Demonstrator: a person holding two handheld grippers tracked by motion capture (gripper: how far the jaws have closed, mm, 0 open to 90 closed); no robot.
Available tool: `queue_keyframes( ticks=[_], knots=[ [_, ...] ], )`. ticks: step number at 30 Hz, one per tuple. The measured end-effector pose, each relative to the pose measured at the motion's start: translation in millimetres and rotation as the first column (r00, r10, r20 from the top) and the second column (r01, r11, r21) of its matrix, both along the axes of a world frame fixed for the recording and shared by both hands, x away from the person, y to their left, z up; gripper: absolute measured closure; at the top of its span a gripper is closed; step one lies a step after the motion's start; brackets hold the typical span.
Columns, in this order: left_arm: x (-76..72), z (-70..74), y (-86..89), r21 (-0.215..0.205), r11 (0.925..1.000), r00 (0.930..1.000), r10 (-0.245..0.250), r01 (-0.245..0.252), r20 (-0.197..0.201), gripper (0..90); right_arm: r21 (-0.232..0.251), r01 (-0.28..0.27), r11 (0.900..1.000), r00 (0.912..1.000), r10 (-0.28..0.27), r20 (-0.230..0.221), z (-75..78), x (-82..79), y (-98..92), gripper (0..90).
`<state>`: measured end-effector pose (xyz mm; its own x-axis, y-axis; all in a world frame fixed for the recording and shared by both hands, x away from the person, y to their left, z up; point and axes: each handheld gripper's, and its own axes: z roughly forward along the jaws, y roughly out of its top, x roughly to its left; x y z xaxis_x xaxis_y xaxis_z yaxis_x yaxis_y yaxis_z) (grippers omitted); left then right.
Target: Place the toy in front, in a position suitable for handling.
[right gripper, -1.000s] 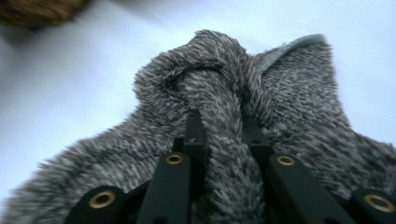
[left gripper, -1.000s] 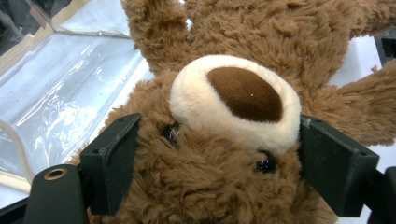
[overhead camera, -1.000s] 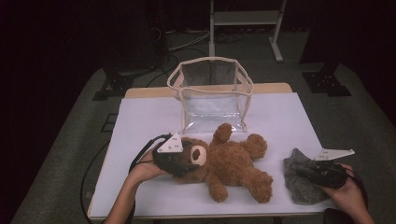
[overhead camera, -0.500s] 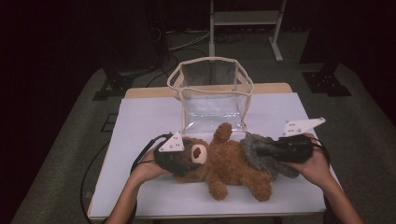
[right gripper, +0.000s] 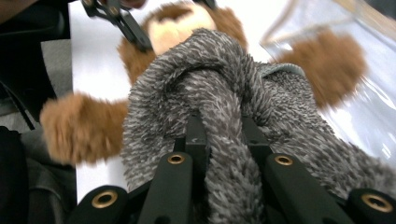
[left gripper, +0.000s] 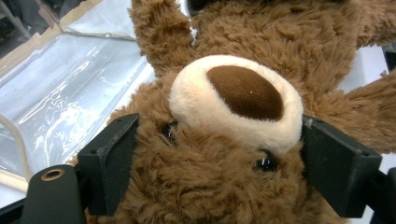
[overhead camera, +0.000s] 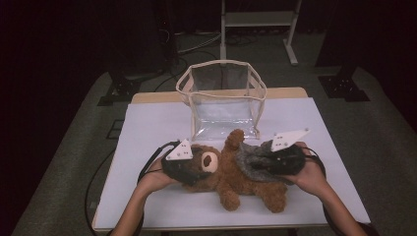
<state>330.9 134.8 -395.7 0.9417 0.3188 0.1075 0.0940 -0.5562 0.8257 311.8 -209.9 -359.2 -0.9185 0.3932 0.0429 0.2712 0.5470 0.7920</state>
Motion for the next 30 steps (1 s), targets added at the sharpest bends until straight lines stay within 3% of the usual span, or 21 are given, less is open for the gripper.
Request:
queue_keyframes(
  ticks=[5, 7, 9, 12, 16, 19, 23, 26, 30],
  knots=[
    [0.9, 0.5, -2.3, 0.002, 1.0, 0.9999, 0.01, -0.01, -0.006, 17.8, -0.016, 0.074, 0.997, 0.9947, -0.075, -0.071, -16.8, -4.1, -35.7, 77.3],
    [1.2, 0.8, -3.0, 0.003, 0.9999, 0.9998, 0.014, -0.014, -0.011, 20.3, -0.013, 0.076, 0.997, 0.9924, -0.077, -0.096, -16.0, -6.4, -43.0, 77.3],
    [2.4, 0.9, -3.9, 0.0, 0.9997, 0.9995, 0.024, -0.024, -0.02, 20.8, -0.016, 0.062, 0.998, 0.9937, -0.063, -0.093, -8.1, -9.2, -43.1, 77.3],
    [3.8, 1.4, -4.6, -0.003, 0.9992, 0.9989, 0.04, -0.04, -0.026, 21.2, -0.018, 0.018, 1.0, 0.9979, -0.019, -0.062, 10.9, -9.2, -31.3, 77.3],
    [4.1, 1.9, -6.1, 0.0, 0.999, 0.9986, 0.045, -0.045, -0.027, 21.1, -0.045, -0.058, 0.997, 0.9981, 0.057, -0.026, 30.1, -4.9, 3.3, 77.3],
    [4.1, 1.8, -6.2, -0.001, 0.9988, 0.9984, 0.05, -0.05, -0.027, 21.0, -0.075, -0.123, 0.99, 0.9923, 0.122, -0.023, 30.5, 2.0, 33.9, 77.3],
    [4.1, 1.6, -4.8, -0.003, 0.9985, 0.9982, 0.055, -0.055, -0.026, 20.3, -0.15, -0.171, 0.974, 0.9852, 0.168, -0.03, 20.8, 5.5, 66.9, 77.3],
    [3.1, 4.8, -1.2, 0.004, 0.9988, 0.9985, 0.05, -0.05, -0.025, 19.3, -0.186, -0.179, 0.966, 0.9839, 0.175, -0.037, 11.0, 5.2, 68.5, 77.5],
    [1.2, 10.5, 7.1, 0.013, 0.999, 0.9985, 0.043, -0.042, -0.034, 18.9, -0.147, -0.152, 0.977, 0.9875, 0.143, -0.065, 7.4, 3.5, 42.6, 77.8]
  ],
)
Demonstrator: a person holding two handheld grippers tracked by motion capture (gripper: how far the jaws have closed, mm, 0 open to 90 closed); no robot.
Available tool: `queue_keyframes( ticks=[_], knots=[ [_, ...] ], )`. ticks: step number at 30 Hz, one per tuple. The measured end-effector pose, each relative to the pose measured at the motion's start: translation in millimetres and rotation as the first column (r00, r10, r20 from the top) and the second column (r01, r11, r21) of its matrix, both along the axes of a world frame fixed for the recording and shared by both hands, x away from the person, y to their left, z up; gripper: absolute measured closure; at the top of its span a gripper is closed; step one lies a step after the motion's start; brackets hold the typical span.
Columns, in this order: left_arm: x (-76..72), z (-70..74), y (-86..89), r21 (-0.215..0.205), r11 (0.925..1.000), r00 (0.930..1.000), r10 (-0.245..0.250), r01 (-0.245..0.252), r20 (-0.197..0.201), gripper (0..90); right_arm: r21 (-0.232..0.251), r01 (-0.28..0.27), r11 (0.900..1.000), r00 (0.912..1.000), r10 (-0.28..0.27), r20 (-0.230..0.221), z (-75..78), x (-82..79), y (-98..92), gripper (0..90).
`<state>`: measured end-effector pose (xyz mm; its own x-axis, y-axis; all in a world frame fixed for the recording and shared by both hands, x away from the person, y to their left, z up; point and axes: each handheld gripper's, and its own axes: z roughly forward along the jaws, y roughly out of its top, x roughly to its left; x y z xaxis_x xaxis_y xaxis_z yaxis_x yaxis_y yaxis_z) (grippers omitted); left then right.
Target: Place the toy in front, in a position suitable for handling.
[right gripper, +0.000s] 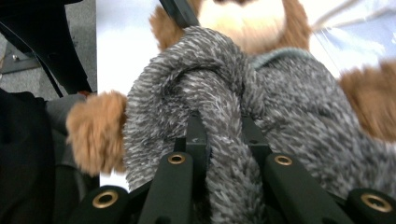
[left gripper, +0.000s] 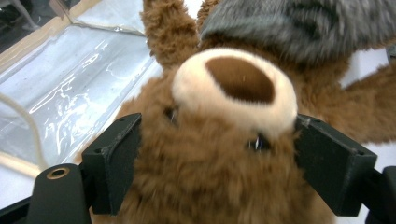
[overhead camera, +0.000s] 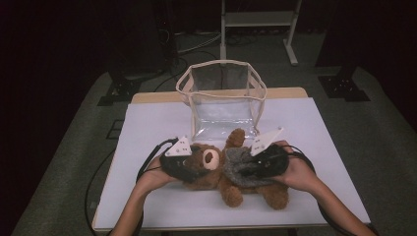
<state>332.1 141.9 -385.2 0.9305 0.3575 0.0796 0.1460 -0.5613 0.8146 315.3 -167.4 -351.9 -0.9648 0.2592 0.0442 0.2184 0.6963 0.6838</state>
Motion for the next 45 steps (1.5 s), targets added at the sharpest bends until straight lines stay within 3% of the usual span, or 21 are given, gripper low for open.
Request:
queue_keyframes(
  ticks=[3, 6, 9, 13, 16, 19, 25, 29, 35, 39, 42, 45],
  knots=[
    [2.1, -1.5, 4.4, -0.004, 1.0, 0.9996, -0.003, 0.003, -0.028, 27.9, 0.002, 0.039, 0.999, 0.999, -0.039, -0.019, 0.7, -1.7, -18.2, 77.9],
    [2.8, -4.0, 1.4, -0.009, 0.9999, 0.9995, -0.007, 0.007, -0.029, 32.3, -0.001, 0.05, 0.999, 0.9985, -0.05, -0.023, 5.9, -2.3, -22.2, 77.9],
    [2.6, -3.6, 0.4, -0.003, 0.9999, 0.9996, -0.013, 0.013, -0.026, 32.9, -0.01, 0.028, 1.0, 0.9996, -0.028, -0.009, 15.0, -1.9, -9.9, 77.9],
    [2.9, -4.9, 1.4, -0.011, 0.9998, 0.9994, -0.016, 0.016, -0.029, 33.0, -0.018, -0.037, 0.999, 0.9993, 0.037, -0.011, 22.1, 0.1, 24.3, 78.0],
    [2.8, -5.3, 2.0, -0.006, 0.9999, 0.9995, -0.015, 0.015, -0.028, 32.9, -0.069, -0.087, 0.994, 0.9961, 0.086, -0.016, 12.6, -1.6, 50.6, 78.0],
    [3.2, -5.2, 2.7, -0.004, 1.0, 0.9999, -0.005, 0.005, -0.015, 32.1, -0.112, -0.128, 0.985, 0.9915, 0.125, -0.038, -3.6, -6.5, 62.4, 78.1],
    [4.6, -3.7, 4.3, -0.005, 1.0, 0.9999, 0.001, -0.001, -0.011, 30.1, -0.139, -0.141, 0.98, 0.989, 0.133, -0.065, -19.0, -22.8, 46.0, 78.2],
    [4.3, -4.9, 4.0, -0.016, 0.9999, 0.9995, -0.001, 0.001, -0.03, 30.2, -0.125, -0.107, 0.986, 0.993, 0.1, -0.063, -16.3, -27.0, 24.0, 78.3],
    [0.6, -5.3, 2.1, 0.006, 0.9996, 0.9992, -0.029, 0.029, -0.027, 29.4, -0.059, -0.042, 0.997, 0.9991, 0.042, -0.002, 2.8, -24.9, 4.0, 78.3],
    [-3.9, -5.9, 1.4, 0.022, 0.9978, 0.9979, -0.063, 0.063, -0.016, 28.3, 0.004, -0.005, 1.0, 0.9982, 0.005, 0.059, 14.9, -16.9, 9.7, 78.2],
    [-7.5, -6.7, 1.8, 0.04, 0.9949, 0.9957, -0.092, 0.093, -0.009, 26.2, 0.049, 0.026, 0.998, 0.9964, -0.029, 0.079, 15.1, -6.2, 21.1, 78.1],
    [-9.7, -7.5, 3.6, 0.05, 0.993, 0.9943, -0.106, 0.106, -0.006, 25.4, 0.04, 0.035, 0.999, 0.9962, -0.038, 0.079, 6.2, -0.5, 32.6, 77.9]
  ],
)
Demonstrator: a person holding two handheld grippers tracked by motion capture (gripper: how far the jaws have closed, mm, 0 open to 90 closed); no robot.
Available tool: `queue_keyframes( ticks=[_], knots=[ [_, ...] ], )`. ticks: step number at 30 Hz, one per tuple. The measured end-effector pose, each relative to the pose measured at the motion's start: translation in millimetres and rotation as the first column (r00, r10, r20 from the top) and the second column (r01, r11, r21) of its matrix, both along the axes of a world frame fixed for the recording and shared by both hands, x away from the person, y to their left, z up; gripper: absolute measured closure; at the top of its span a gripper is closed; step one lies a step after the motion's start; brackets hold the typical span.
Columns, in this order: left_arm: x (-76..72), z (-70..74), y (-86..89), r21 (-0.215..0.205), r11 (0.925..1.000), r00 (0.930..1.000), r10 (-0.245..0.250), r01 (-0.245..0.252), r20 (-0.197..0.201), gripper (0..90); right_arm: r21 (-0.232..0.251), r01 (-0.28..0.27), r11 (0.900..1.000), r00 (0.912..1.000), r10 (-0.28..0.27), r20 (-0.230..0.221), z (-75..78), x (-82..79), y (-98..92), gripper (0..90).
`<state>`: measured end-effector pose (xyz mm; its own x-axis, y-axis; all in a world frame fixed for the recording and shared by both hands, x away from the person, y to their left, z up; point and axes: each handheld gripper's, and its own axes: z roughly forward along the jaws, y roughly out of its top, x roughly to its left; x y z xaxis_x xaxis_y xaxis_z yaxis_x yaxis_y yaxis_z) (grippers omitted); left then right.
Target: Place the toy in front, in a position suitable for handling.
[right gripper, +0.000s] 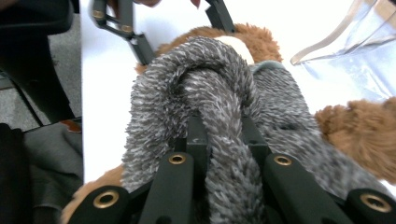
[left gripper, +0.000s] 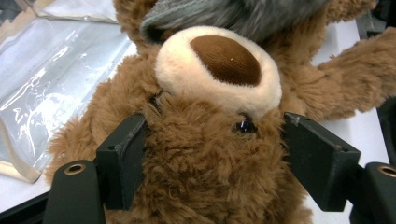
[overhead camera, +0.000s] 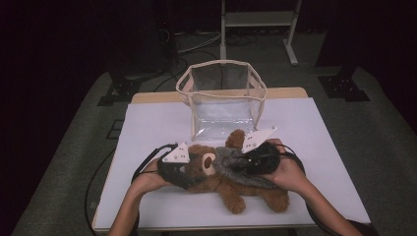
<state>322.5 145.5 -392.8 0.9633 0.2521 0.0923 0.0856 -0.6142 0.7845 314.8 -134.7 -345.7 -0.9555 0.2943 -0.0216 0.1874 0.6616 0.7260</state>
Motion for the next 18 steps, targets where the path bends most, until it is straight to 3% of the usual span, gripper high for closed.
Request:
queue_keyframes(
  ticks=[3, 7, 11, 13, 16, 18],
  knots=[
    [0.2, -0.3, 1.7, -0.012, 0.9999, 0.9999, -0.008, 0.008, -0.007, 25.5, 0.005, 0.006, 1.0, 1.0, -0.006, 0.003, -3.6, -0.3, -3.4, 77.8],
    [-0.7, 0.6, 1.9, -0.004, 0.9998, 0.9998, -0.018, 0.018, -0.008, 25.5, 0.048, 0.075, 0.996, 0.9972, -0.075, 0.002, -2.7, -0.5, -31.8, 77.7],
    [-1.4, 4.9, 4.3, 0.002, 0.9993, 0.9993, -0.037, 0.037, -0.002, 25.4, 0.095, 0.187, 0.978, 0.9823, -0.187, -0.013, -6.0, 0.5, -69.3, 77.4],
    [-1.0, 9.4, 6.8, -0.025, 0.9991, 0.9994, -0.034, 0.034, 0.006, 25.4, 0.116, 0.215, 0.97, 0.9764, -0.212, -0.043, -12.4, -0.4, -83.2, 77.3],
    [1.2, 12.1, 5.8, -0.068, 0.9972, 0.9994, -0.028, 0.03, 0.022, 24.4, 0.128, 0.22, 0.967, 0.9741, -0.211, -0.08, -20.1, -1.6, -87.2, 77.1],
    [2.4, 8.9, 0.4, -0.05, 0.9982, 0.9993, -0.031, 0.032, 0.023, 24.5, 0.131, 0.213, 0.968, 0.9759, -0.204, -0.077, -16.3, -2.0, -83.0, 76.9]
  ],
)
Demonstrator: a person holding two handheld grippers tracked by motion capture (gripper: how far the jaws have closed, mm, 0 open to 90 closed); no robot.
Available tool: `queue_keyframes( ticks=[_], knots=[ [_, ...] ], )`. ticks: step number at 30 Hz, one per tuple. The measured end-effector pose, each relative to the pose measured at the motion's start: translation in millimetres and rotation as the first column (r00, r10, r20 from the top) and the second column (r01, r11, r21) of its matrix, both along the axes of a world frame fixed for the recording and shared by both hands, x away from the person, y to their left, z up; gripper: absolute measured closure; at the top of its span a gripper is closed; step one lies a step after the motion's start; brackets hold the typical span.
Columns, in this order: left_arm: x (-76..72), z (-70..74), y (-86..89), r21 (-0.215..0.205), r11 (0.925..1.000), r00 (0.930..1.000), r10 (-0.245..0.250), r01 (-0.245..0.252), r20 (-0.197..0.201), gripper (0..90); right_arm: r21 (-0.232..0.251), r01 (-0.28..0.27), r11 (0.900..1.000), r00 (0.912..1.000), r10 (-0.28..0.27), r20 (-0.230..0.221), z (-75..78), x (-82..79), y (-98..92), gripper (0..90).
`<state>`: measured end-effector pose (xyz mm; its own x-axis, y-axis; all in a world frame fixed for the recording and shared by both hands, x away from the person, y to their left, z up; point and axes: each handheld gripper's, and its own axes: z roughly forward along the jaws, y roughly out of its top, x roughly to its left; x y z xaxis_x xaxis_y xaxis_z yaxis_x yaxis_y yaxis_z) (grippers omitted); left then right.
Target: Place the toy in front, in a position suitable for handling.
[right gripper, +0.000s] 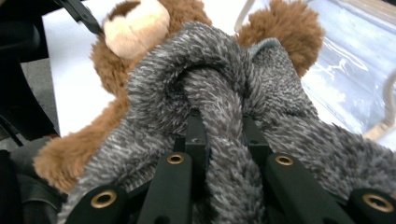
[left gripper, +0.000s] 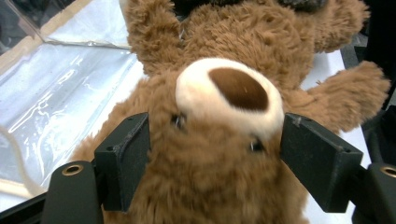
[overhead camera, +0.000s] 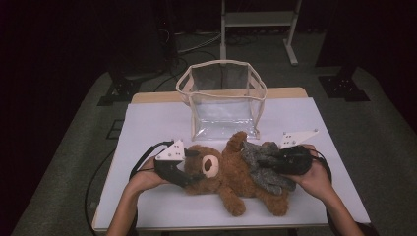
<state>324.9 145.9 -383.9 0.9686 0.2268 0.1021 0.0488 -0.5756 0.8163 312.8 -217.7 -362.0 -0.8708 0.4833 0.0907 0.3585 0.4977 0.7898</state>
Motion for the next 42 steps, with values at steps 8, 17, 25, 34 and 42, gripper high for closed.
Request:
queue_keyframes(
  ticks=[8, 17, 25, 34, 42],
  knots=[
    [-4.9, -5.5, -5.9, 0.06, 0.9981, 0.9999, -0.014, 0.014, 0.0, 24.6, -0.041, -0.064, 0.997, 0.9961, 0.066, 0.059, 7.3, 5.2, 44.7, 76.1],
    [-5.2, -5.3, -5.7, 0.059, 0.9981, 0.9998, -0.019, 0.019, 0.0, 24.6, -0.003, 0.116, 0.993, 0.993, -0.116, 0.022, -8.6, 13.3, -18.3, 76.3],
    [-3.9, -6.3, -3.7, 0.043, 0.9988, 0.9996, -0.025, 0.025, -0.011, 24.6, 0.02, 0.234, 0.972, 0.9713, -0.233, -0.048, -23.9, 28.0, -60.3, 76.2],
    [-4.9, -6.1, -3.6, 0.038, 0.9989, 0.9995, -0.028, 0.029, -0.013, 24.7, 0.049, 0.099, 0.994, 0.995, -0.099, 0.004, -7.4, 13.2, -16.0, 75.8],
    [-0.5, 0.1, 5.6, 0.022, 0.9995, 0.9997, 0.022, -0.022, 0.009, 25.3, 0.015, 0.164, 0.986, 0.9852, -0.163, -0.051, -31.2, 30.0, -32.0, 75.7]
  ],
)
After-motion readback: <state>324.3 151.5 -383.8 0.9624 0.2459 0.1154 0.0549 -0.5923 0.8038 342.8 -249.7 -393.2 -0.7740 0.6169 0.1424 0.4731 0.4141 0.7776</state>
